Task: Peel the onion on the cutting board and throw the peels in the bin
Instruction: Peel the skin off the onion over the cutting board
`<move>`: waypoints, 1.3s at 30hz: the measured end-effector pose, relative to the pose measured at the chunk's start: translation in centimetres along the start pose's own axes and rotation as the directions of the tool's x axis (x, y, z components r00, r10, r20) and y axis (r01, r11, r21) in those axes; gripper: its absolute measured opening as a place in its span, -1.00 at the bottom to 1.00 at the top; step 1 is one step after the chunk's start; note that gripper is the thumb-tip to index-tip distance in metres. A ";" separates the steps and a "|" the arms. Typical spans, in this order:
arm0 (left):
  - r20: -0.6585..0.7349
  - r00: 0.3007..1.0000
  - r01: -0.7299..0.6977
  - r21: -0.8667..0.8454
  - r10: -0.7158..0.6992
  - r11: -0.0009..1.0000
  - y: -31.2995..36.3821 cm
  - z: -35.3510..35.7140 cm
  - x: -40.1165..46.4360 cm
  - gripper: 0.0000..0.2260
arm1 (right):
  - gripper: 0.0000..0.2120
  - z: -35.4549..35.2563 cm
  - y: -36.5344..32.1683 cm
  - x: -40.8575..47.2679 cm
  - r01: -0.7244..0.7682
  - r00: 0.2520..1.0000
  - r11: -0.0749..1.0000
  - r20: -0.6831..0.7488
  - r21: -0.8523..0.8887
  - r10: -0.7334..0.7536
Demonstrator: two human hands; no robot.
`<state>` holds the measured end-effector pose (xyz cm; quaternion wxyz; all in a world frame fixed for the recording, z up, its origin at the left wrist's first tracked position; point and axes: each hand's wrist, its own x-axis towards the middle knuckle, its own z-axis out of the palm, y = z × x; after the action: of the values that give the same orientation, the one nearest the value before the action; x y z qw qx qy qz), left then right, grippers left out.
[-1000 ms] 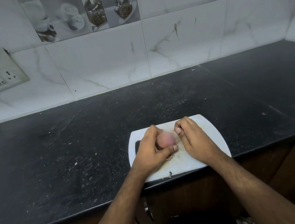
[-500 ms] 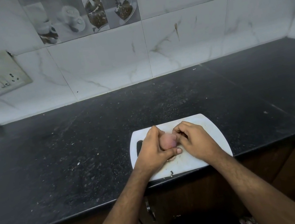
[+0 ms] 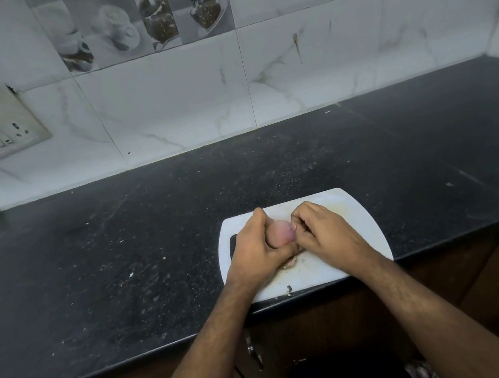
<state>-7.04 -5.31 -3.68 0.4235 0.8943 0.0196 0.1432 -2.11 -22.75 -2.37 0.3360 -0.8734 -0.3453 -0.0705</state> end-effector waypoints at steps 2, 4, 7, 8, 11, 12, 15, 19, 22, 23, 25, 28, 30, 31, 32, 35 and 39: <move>0.011 1.000 0.004 -0.014 -0.004 1.000 0.1 -0.1 0.0 -0.51 | -0.91 -0.1 0.1 0.0 -0.014 1.000 0.999 -0.014 0.049 0.014; 0.018 1.000 0.010 -0.033 -0.009 0.999 0.1 -0.2 0.0 -0.52 | -0.91 0.0 0.1 0.0 -0.034 0.999 0.998 -0.011 0.061 0.035; 0.023 0.999 0.024 -0.056 -0.023 0.998 0.1 -0.3 0.0 -0.50 | -0.91 0.0 0.1 0.1 -0.056 0.998 0.997 0.011 0.062 0.055; 0.028 0.999 0.028 -0.063 -0.026 0.998 0.2 -0.3 0.0 -0.50 | -0.92 0.0 0.1 0.2 -0.059 0.998 0.995 0.019 0.075 0.057; 0.036 0.999 0.035 -0.097 -0.031 0.995 0.3 -0.4 -0.1 -0.48 | -0.90 -0.2 0.2 0.0 -0.055 0.998 0.986 -0.010 0.158 0.058; 0.039 0.999 0.038 -0.111 -0.033 0.993 0.2 -0.4 -0.1 -0.47 | -0.89 -0.2 0.2 0.0 -0.042 0.998 0.981 -0.048 0.190 0.052; 0.058 0.998 0.044 -0.128 -0.037 0.991 -0.1 -0.5 0.0 -0.43 | -0.88 -0.4 0.4 0.0 -0.001 0.980 0.970 -0.192 0.242 0.049; 0.056 0.997 0.056 -0.171 -0.047 0.984 -0.3 -0.5 0.1 -0.44 | -0.63 -0.4 0.6 -0.1 0.000 0.992 0.957 -0.118 0.290 0.036; 0.052 0.997 0.073 -0.196 -0.064 0.978 -0.5 -0.4 0.2 -0.46 | -0.76 0.4 1.0 -0.1 0.035 0.993 0.972 -0.115 0.230 -0.009; 0.054 0.996 0.077 -0.200 -0.067 0.977 -0.5 -0.4 0.2 -0.46 | -0.79 0.5 1.1 -0.1 0.047 0.990 0.976 -0.140 0.213 -0.017; 0.058 0.996 0.081 -0.212 -0.070 0.974 -0.6 -0.4 0.1 -0.48 | -0.83 0.4 1.2 -0.1 0.070 0.983 0.981 -0.178 0.180 -0.037; 0.069 0.996 0.073 -0.236 -0.058 0.969 -0.6 -0.4 0.0 -0.51 | -0.89 0.1 1.2 -0.1 0.091 0.978 0.981 -0.200 0.172 -0.056; 0.080 0.996 0.068 -0.261 -0.049 0.963 -0.7 -0.4 0.0 -0.55 | -0.92 0.0 1.1 -0.2 0.106 0.973 0.983 -0.220 0.148 -0.072; 0.085 0.995 0.070 -0.271 -0.049 0.960 -0.8 -0.4 0.0 -0.56 | -0.93 0.0 1.0 -0.2 0.116 0.970 0.985 -0.227 0.125 -0.086; 0.093 0.994 0.074 -0.279 -0.049 0.957 -0.8 -0.4 0.1 -0.56 | -0.93 0.0 0.9 -0.3 0.129 0.967 0.987 -0.232 0.091 -0.105; 0.128 0.990 0.093 -0.289 -0.057 0.953 -1.2 -0.3 0.3 -0.53 | -0.95 0.0 0.5 -0.5 0.169 0.962 0.985 -0.209 -0.046 -0.175; 0.159 0.985 0.104 -0.279 -0.061 0.955 -1.5 -0.2 0.4 -0.52 | -0.92 0.2 0.6 -0.2 0.189 0.972 0.974 -0.120 -0.129 -0.204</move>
<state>-6.59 -4.10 -4.58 0.5542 0.8302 0.0043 0.0598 -1.84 -23.07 -2.91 0.2981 -0.8464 -0.4025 -0.1812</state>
